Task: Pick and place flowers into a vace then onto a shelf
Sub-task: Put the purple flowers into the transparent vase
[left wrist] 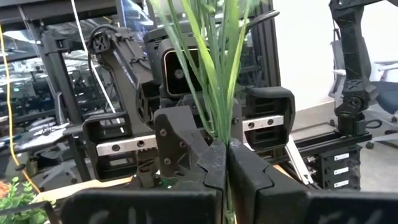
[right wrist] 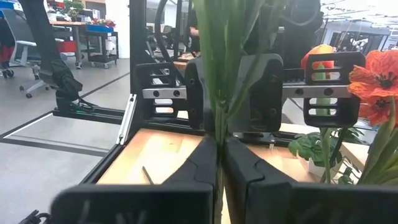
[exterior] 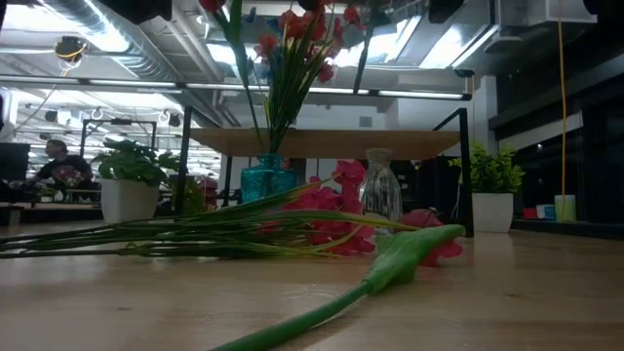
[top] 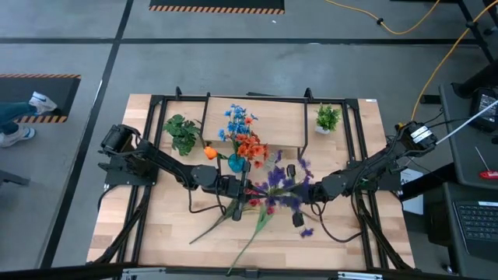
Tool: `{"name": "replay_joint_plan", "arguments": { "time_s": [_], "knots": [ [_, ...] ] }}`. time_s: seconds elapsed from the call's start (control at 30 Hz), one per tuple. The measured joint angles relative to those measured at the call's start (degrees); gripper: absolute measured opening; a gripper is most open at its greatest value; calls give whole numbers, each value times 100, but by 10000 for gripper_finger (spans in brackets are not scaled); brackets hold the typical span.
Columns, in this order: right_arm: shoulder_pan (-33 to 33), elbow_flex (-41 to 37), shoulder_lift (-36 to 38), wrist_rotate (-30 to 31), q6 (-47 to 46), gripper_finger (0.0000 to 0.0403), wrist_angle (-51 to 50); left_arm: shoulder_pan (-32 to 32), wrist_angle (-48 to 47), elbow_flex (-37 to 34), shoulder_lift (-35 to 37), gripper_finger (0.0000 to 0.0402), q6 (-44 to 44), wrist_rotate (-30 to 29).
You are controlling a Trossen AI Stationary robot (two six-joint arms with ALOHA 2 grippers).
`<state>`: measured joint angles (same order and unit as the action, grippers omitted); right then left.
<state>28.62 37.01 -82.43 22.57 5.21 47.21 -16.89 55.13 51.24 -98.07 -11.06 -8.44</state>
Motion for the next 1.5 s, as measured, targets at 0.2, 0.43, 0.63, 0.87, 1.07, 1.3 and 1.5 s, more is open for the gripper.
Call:
{"name": "replay_joint_plan", "arguments": {
  "time_s": [0.2,0.43,0.63,0.87,1.07,1.3,1.5],
  "knots": [
    [5,0,-2,-38,-9,5,1,-179,-2,0,1,21,-5,-317],
    [123,0,-2,-47,1,3,14,-603,-18,0,48,77,-115,-1180],
    [240,0,270,299,17,2,-490,-1038,-195,0,257,110,-186,-1367],
    [278,0,1144,809,26,1,-1579,-1561,-1298,1,590,94,-172,-2034],
    [211,-383,1780,1422,196,0,-1616,-2001,-1978,2,844,31,-156,-2909],
    [-128,-1420,2083,1437,393,0,175,-2174,-2238,2,860,4,-76,-2966],
    [-624,-1565,2033,1270,126,0,-102,-2108,-2330,2,860,3,-7,-3024]
  ]
}}
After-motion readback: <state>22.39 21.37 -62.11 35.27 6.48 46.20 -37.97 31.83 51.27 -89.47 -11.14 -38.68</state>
